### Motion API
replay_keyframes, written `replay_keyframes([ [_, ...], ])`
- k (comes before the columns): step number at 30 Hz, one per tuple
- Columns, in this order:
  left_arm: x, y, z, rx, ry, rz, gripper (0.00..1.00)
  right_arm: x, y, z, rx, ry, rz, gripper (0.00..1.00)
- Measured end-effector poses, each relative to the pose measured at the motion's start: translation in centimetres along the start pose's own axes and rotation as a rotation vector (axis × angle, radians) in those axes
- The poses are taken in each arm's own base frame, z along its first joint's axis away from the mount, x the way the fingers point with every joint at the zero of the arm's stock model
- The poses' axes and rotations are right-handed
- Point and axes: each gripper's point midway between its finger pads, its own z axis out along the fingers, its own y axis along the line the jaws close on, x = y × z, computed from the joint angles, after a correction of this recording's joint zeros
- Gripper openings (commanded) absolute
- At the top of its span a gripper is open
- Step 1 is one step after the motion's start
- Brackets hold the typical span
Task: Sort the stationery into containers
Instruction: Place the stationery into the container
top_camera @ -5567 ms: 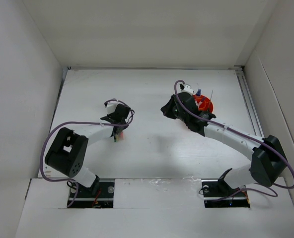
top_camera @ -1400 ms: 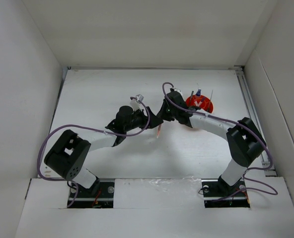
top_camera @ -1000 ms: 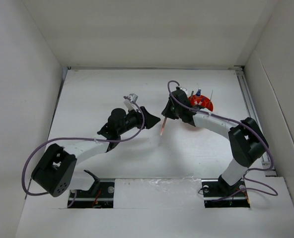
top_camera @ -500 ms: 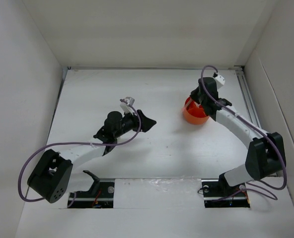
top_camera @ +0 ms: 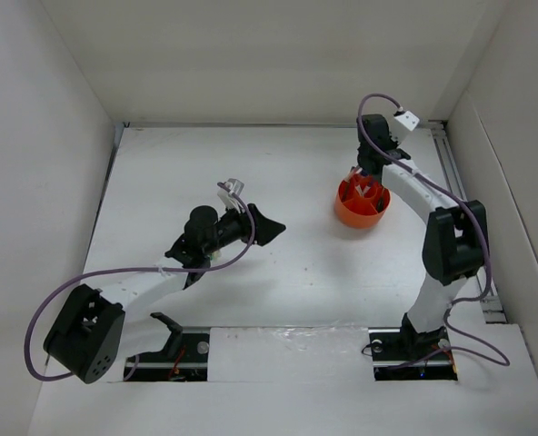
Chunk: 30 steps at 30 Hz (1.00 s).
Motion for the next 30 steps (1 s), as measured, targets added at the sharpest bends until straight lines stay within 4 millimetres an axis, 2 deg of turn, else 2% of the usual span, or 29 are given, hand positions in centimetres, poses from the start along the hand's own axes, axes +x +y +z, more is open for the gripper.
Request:
replay_keyframes([
  [7, 0.3, -0.2, -0.1, 0.012, 0.014, -0.003, 0.66, 3.0, 0.4, 1.1, 0.081, -0.02, -0.142, 0.0],
  [16, 0.5, -0.1, -0.1, 0.008, 0.022, -0.008, 0.66, 2.8, 0.5, 1.0, 0.132, -0.069, -0.193, 0.0],
  [21, 0.5, -0.1, -0.1, 0.007, 0.024, -0.009, 0.64, 2.8, 0.2, 0.7, 0.161, -0.095, -0.201, 0.19],
  [22, 0.5, -0.1, -0.1, 0.006, 0.025, -0.009, 0.64, 2.8, 0.2, 0.7, 0.164, -0.097, -0.204, 0.27],
  [24, 0.6, 0.0, -0.1, 0.001, 0.024, -0.011, 0.63, 2.8, 0.3, 0.5, 0.167, -0.102, -0.207, 0.35],
  [30, 0.5, 0.3, -0.1, -0.011, 0.021, -0.013, 0.61, 3.1, 1.0, -0.5, 0.153, -0.11, -0.215, 0.47],
])
